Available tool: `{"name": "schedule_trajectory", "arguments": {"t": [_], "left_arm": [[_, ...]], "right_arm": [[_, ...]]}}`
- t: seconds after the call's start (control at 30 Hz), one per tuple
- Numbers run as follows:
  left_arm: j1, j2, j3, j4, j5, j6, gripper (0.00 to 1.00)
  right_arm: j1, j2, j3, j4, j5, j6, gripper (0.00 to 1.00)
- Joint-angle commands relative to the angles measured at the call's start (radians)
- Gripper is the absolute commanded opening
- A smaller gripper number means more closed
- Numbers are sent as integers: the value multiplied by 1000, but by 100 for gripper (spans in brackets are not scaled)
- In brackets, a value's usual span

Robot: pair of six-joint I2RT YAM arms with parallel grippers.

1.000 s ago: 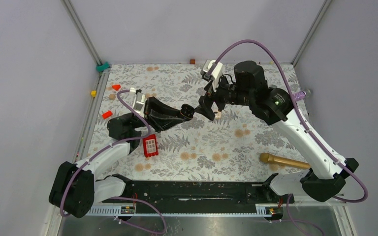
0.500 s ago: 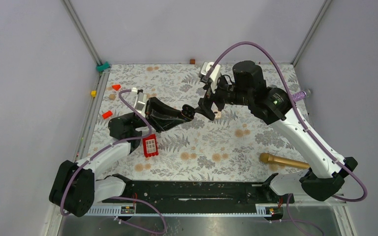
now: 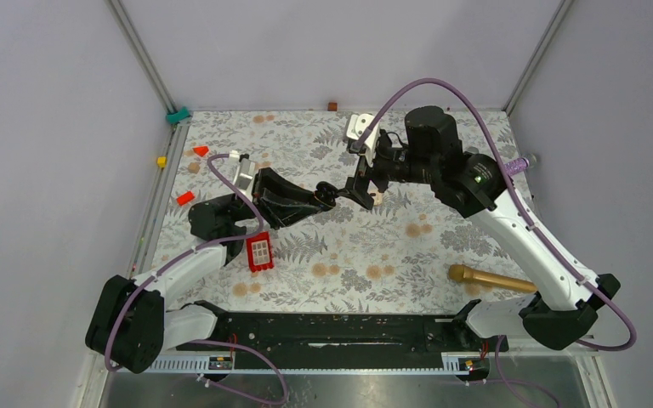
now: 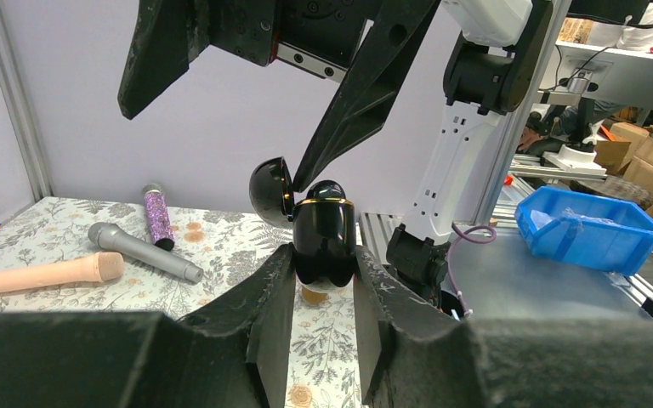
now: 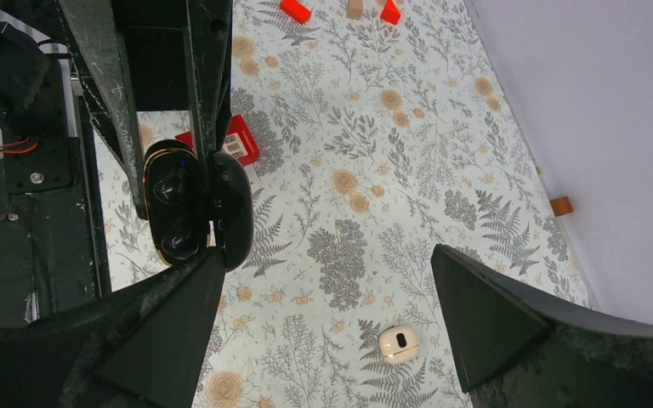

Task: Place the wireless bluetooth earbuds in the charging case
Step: Adjust the right earbud in the right side groove of the charging case, then close the charging case with the earbuds inside.

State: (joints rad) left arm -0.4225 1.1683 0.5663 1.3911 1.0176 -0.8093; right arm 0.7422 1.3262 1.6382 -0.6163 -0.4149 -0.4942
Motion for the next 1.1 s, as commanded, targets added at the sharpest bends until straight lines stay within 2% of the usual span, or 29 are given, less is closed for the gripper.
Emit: {"name": "schedule_trajectory", "arguments": {"t": [0.0,0.53,0.9,1.07], "left_arm": [[-5,5,36,59,15,-8,0],[-5,13,42,59,20,-13,0],[-6,31,42,56,25,-13,0],[-13,34,48,56,26,-19,0]], "right_arm": [[-5,-28,10,41,-20,-10,100],[-5,-23,9,41,-123,108,100],[-16,-35,52,77,88,149,99],[-24,-24,13,109,177,152,99]]}}
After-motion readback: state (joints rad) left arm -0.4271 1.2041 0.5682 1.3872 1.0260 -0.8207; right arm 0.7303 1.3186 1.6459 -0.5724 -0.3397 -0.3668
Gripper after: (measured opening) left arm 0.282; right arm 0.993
